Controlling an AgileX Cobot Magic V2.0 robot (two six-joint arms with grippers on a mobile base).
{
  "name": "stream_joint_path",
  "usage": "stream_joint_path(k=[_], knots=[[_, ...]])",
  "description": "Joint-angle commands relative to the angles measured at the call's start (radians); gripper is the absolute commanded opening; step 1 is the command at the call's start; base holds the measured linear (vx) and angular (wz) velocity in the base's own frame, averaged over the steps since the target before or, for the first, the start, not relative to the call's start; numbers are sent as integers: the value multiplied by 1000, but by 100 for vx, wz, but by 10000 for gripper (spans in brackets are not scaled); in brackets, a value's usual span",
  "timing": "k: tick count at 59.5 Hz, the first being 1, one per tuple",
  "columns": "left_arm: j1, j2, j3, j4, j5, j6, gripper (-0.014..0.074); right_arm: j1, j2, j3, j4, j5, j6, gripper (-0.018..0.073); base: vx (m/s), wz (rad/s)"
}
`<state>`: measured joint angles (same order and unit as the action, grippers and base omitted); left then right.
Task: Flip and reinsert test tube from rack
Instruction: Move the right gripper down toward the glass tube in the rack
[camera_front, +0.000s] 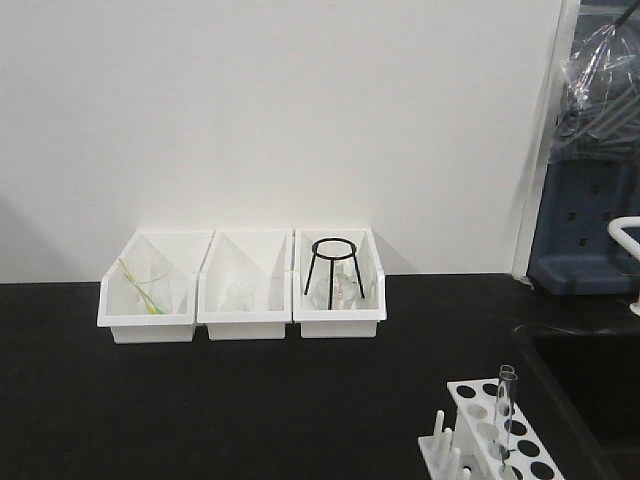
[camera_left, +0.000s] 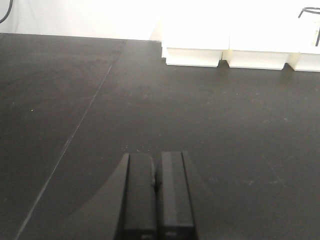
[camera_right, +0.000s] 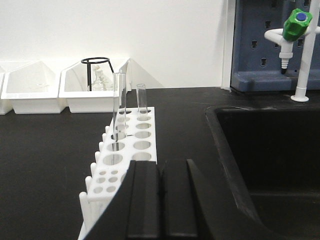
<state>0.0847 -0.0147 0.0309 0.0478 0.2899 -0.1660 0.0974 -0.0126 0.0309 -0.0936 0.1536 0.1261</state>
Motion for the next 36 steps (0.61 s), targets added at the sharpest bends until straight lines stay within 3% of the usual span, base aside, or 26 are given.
stream_joint_path(k=[1, 14, 21, 29, 36], knots=[[-5, -13, 1, -4, -88, 0, -6, -6, -1, 1, -4, -84, -6, -8, 6, 2], [-5, -13, 1, -4, -88, 0, -6, -6, -1, 1, -4, -115, -6, -8, 3, 1], [-5, -13, 1, -4, -88, 0, -6, -6, -1, -49, 26, -347, 24, -8, 0, 0], [-5, -13, 1, -4, -88, 0, -6, -7, 75, -256, 30, -433, -65, -8, 0, 0], [-5, -13, 1, -4, -88, 0, -6, -7, 319, -458, 58, -429, -151, -8, 0, 2]])
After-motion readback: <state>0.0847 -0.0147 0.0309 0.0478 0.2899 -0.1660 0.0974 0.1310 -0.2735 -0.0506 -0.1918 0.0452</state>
